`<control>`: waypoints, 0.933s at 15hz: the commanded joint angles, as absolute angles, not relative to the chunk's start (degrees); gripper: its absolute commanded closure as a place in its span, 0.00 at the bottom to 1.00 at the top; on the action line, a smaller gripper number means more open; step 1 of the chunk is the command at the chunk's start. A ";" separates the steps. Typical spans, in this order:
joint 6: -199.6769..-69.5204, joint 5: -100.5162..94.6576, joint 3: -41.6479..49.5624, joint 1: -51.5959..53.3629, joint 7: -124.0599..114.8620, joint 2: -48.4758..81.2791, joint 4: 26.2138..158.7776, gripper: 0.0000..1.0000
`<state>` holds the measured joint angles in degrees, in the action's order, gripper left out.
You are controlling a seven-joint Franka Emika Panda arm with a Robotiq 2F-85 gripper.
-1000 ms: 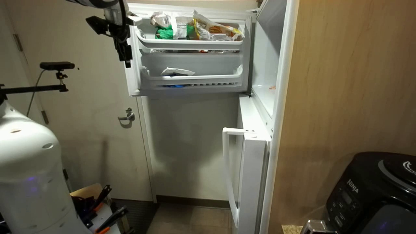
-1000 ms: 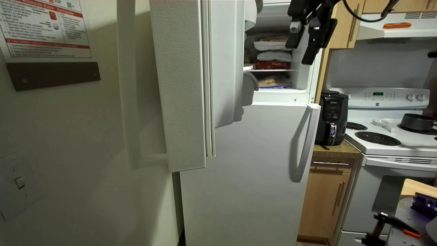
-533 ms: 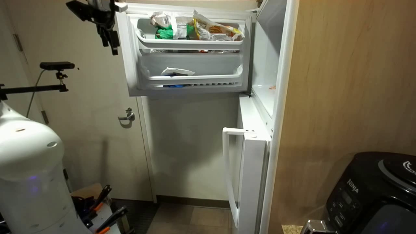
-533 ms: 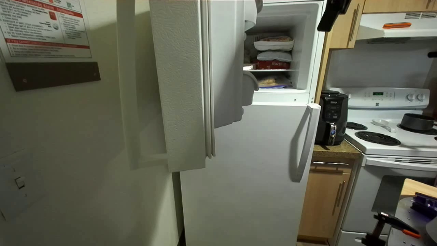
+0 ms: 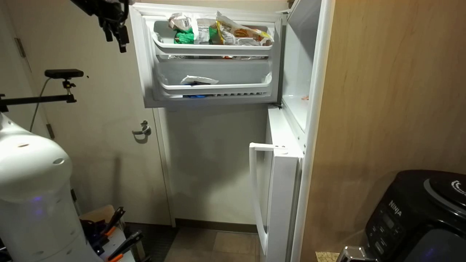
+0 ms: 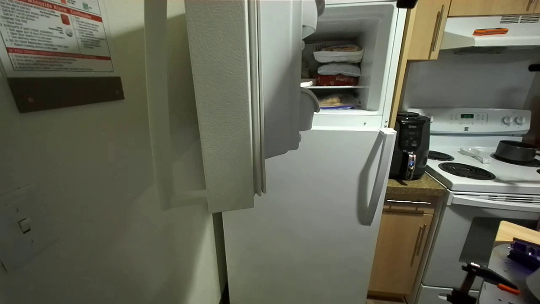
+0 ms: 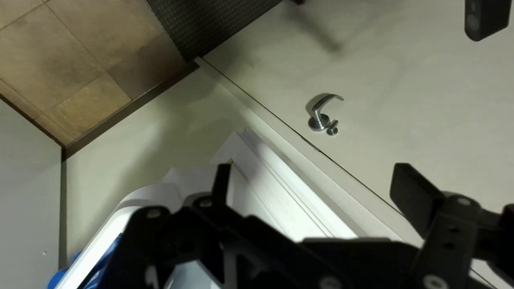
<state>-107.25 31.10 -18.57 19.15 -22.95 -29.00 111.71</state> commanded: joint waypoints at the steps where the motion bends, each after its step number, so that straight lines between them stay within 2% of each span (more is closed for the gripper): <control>1: -107.12 34.30 -17.75 19.78 -18.16 -28.00 110.24 0.00; 14: -107.44 36.63 -18.15 20.20 -10.30 -24.12 105.09 0.00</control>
